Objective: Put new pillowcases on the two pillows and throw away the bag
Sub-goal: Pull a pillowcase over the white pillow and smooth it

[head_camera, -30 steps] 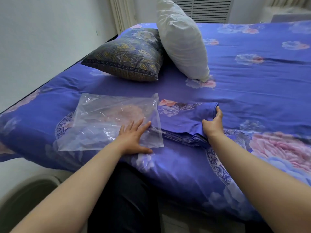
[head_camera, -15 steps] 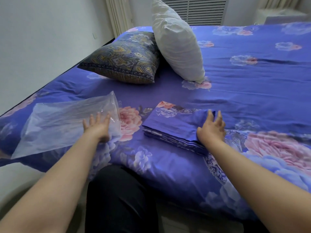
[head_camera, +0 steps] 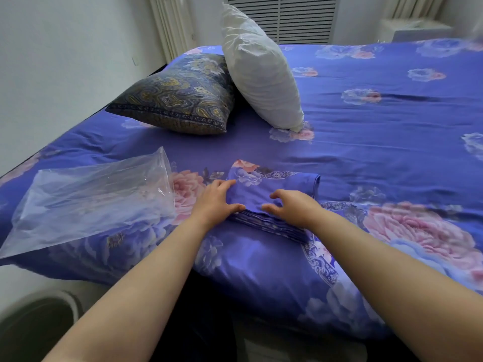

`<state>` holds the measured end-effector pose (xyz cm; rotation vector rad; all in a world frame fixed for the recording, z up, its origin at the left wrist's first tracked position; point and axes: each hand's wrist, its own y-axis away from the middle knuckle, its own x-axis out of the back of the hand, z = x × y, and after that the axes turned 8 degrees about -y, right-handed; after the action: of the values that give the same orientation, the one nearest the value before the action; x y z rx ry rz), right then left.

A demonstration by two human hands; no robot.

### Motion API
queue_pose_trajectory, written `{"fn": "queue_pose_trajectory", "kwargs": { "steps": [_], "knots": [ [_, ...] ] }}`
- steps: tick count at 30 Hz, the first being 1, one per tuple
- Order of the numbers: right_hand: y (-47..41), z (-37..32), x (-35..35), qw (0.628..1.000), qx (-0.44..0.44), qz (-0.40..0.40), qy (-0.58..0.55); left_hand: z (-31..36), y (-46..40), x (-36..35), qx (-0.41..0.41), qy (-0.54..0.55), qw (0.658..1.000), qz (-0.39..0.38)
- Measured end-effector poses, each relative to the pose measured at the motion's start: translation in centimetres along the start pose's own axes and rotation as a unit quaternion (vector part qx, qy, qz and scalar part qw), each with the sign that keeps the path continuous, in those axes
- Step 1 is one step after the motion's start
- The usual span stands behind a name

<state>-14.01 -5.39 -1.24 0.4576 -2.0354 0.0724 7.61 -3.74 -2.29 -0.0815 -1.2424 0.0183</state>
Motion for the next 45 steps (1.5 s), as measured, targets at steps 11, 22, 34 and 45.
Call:
{"fn": "queue_pose_trajectory", "kwargs": {
  "steps": [11, 22, 34, 45],
  "knots": [
    [1.3, 0.0, 2.5, 0.954, -0.039, 0.178, -0.238, 3.2, -1.6, 2.5, 0.163, 0.240, 0.956, 0.040],
    [3.8, -0.3, 10.1, 0.980, -0.012, 0.171, -0.105, 5.9, -0.1, 4.0, 0.154, 0.481, 0.862, 0.049],
    [8.2, -0.6, 15.2, 0.938, -0.007, 0.216, -0.270, 5.9, 4.6, 16.0, 0.007, 0.261, 0.928, -0.265],
    [11.3, -1.0, 16.0, 0.882, 0.024, 0.141, -0.449, 6.5, 5.3, 14.0, -0.006, 0.398, 0.914, -0.075]
  ]
}}
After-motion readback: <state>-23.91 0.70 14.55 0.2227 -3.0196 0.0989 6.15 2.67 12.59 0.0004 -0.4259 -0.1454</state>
